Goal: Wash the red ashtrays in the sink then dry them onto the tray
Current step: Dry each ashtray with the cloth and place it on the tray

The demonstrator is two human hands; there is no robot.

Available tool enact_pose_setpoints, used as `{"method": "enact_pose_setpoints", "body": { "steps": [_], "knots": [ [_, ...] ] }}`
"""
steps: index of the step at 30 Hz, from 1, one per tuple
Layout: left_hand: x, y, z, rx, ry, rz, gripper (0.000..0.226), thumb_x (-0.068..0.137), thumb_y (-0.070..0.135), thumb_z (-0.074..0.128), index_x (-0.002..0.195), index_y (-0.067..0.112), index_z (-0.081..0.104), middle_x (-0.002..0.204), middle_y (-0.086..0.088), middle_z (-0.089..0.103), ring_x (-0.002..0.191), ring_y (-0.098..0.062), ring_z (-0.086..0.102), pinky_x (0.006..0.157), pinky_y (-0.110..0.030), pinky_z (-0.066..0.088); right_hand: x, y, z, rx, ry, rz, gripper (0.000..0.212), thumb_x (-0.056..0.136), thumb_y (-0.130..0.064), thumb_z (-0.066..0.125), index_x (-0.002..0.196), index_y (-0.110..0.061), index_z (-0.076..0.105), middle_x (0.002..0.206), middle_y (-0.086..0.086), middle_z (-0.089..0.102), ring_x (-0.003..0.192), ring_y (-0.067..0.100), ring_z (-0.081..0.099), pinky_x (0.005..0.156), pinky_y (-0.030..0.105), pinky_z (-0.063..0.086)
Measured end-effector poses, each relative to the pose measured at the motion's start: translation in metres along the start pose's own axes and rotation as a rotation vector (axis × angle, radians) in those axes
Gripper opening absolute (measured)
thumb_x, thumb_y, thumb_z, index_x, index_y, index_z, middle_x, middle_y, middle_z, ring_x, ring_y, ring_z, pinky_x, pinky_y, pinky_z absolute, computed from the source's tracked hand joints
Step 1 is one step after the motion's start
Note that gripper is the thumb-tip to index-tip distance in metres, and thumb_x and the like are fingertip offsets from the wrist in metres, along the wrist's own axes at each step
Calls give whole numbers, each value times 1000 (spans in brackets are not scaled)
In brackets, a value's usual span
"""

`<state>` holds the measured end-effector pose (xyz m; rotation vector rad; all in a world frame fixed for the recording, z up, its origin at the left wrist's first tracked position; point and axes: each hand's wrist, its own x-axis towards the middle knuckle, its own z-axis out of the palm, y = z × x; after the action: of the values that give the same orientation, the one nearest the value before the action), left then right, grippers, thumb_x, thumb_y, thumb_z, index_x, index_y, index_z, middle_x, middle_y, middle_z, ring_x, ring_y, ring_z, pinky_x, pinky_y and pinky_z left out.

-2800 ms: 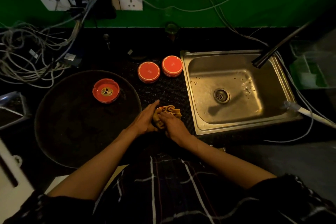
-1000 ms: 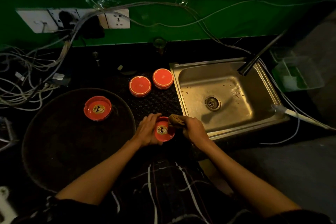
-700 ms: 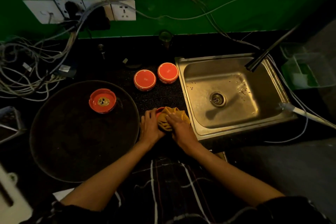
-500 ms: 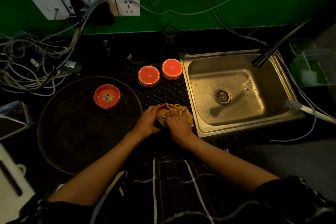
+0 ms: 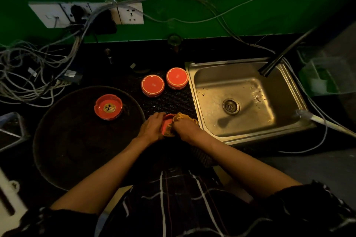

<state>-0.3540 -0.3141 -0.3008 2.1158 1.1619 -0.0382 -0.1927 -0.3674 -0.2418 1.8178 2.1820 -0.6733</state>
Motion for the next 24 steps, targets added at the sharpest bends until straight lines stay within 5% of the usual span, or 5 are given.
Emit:
{"method": "enact_pose_setpoints", "body": {
  "steps": [11,14,18,22,24],
  "knots": [
    [11,-6,-7,-112,-99,197,114,55,32,91,151,20,30,148,-6,42,134,-26,43,111,-45,39,-52,28,18,381,385,298,68,71,8,55,129,-28,52,127,-1,58,115,23,59,90,41,54],
    [-1,9,13,-233,64,63,115,47,61,78,144,12,41,137,-10,49,124,-30,50,104,-44,43,-47,15,33,433,350,291,86,77,11,54,154,-17,30,160,10,30,150,27,24,121,46,25],
    [-22,41,44,-343,233,-139,107,56,44,88,144,9,38,136,-12,46,122,-29,46,100,-39,40,-31,-4,60,330,272,222,86,90,-3,59,158,-9,8,166,12,-1,153,26,-5,125,44,7],
    [-20,28,31,-321,138,-78,98,65,35,71,149,2,32,142,-20,43,130,-36,44,110,-40,34,-18,-18,73,251,222,168,79,85,2,62,152,7,20,160,28,17,150,40,15,120,53,23],
    [-19,16,24,-305,54,-34,105,60,30,73,150,1,28,146,-21,40,135,-37,42,113,-36,32,-14,-30,67,217,234,176,73,88,3,57,150,12,19,157,32,20,148,44,17,123,48,11]
  ]
}}
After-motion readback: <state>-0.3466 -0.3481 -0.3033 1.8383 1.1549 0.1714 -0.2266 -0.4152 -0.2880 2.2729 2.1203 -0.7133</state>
